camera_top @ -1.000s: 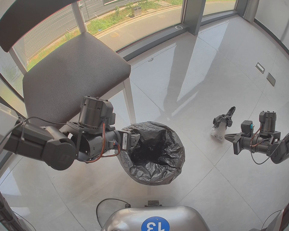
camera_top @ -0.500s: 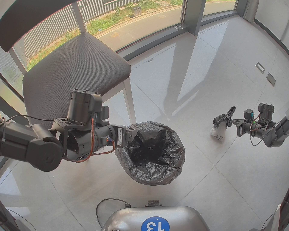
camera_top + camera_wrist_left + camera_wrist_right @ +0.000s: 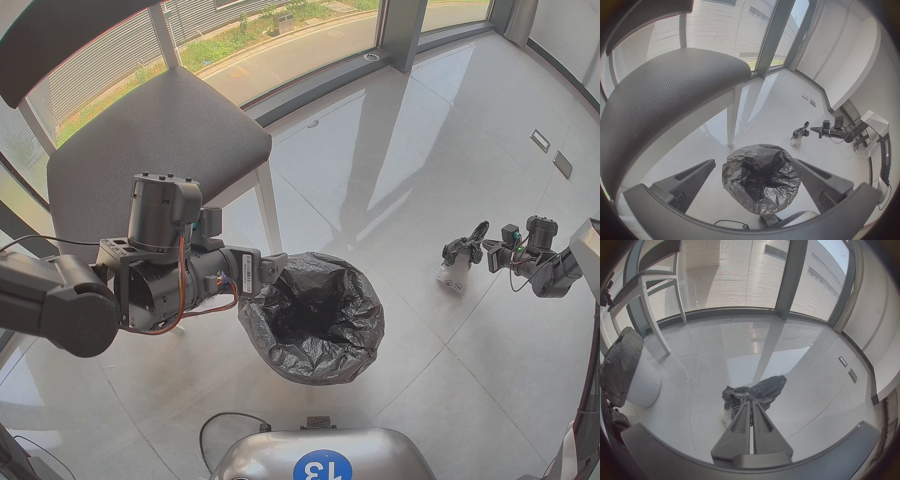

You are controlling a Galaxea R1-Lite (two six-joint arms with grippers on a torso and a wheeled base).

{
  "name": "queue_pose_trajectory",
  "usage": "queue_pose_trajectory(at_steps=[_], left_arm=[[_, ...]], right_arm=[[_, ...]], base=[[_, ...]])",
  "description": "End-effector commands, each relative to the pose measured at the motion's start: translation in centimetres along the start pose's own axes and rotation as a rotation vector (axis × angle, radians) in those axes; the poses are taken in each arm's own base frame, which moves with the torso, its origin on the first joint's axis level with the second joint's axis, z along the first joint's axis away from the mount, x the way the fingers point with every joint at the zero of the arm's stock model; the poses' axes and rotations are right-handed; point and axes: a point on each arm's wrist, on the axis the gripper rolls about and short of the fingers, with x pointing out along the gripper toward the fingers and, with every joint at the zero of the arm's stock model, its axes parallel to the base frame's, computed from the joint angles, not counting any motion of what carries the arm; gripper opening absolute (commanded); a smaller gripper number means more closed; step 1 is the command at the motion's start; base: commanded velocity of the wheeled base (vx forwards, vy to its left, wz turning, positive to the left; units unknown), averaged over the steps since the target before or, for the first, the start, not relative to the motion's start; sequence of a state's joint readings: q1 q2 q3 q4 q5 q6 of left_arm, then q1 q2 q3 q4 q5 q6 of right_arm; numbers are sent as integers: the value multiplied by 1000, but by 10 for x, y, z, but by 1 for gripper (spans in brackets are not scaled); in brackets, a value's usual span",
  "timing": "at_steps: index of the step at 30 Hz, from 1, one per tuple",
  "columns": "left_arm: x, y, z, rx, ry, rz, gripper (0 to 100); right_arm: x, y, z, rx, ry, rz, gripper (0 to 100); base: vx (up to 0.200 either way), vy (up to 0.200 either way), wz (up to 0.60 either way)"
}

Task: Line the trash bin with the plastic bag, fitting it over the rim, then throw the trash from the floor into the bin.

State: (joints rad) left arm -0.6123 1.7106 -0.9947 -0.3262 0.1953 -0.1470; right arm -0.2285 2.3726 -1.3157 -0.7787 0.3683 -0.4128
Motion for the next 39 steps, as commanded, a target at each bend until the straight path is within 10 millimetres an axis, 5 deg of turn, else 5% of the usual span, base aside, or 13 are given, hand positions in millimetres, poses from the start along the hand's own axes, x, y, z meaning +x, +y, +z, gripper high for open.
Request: queue_pose_trajectory(at_steps=[1, 8, 20, 39], left_arm=[[2, -6, 0, 5, -5, -17, 100], [6, -11, 4, 6, -15, -28, 100], [6, -15, 5, 9, -29, -41, 100], [9, -17, -1, 0, -15, -44, 100]], right_arm=[[21, -1, -32, 25, 39, 7, 0], [49, 21, -49, 100, 48, 55, 0], [67, 24, -74, 109, 57, 58, 0], [54, 27, -49, 97, 32, 66, 0]], base=[[0, 0, 0], [0, 0, 0], [0, 0, 0], [0, 0, 0]])
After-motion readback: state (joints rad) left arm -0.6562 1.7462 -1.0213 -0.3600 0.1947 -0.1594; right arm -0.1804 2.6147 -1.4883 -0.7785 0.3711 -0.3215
